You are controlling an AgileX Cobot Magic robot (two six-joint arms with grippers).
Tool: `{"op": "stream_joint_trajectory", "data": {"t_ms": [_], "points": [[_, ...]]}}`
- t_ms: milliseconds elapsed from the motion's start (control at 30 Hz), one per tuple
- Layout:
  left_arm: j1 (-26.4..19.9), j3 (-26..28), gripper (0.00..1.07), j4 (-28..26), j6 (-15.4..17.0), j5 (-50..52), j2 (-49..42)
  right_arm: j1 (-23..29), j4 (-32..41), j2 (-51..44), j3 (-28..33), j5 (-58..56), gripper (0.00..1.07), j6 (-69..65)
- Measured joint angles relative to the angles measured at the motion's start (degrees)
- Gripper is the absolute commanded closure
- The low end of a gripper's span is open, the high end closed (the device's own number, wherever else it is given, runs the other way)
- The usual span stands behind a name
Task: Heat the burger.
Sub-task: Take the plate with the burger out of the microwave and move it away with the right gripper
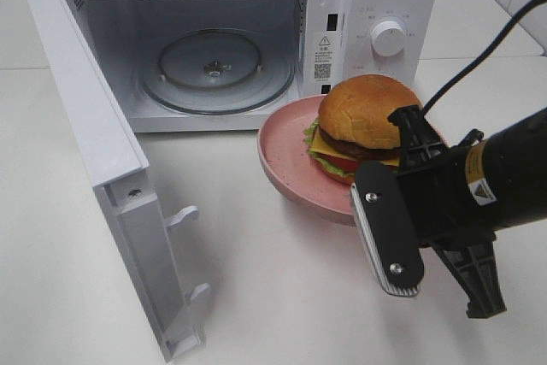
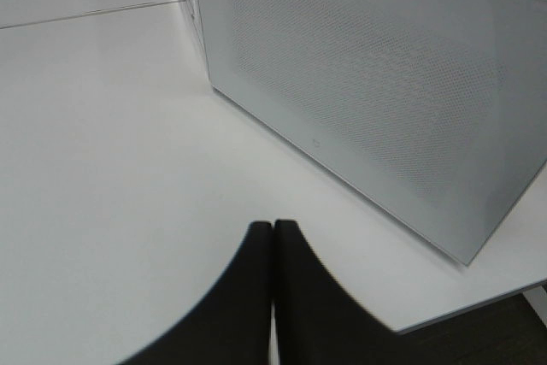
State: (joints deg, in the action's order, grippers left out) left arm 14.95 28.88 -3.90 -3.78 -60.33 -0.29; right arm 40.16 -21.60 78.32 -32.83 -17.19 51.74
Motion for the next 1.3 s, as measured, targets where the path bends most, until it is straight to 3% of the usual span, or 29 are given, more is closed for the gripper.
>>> {"op": "stream_joint_trajectory", "data": {"t_ms": [233,600,1067,1300], "points": [[0.0,0.0,1.06,0.0,0.0,0.0,0.0,0.0,-0.7,-5.3,4.5,-1.6,1.07,-2.3],[0.0,0.0,1.06,0.0,0.0,0.0,0.0,0.0,-3.0,-6.6,5.1,-7.7,1.07,-15.6],[0.0,0.0,1.06,-0.1,0.0,0.0,0.0,-0.4,-20.0,-1.9,5.3,-12.0,1.07,-51.5],[0.0,0.0,1.06,-0.1,0.0,0.0,0.0,-8.9,-22.4,6.5,3.7,-10.4,1.07,-60.4]]}}
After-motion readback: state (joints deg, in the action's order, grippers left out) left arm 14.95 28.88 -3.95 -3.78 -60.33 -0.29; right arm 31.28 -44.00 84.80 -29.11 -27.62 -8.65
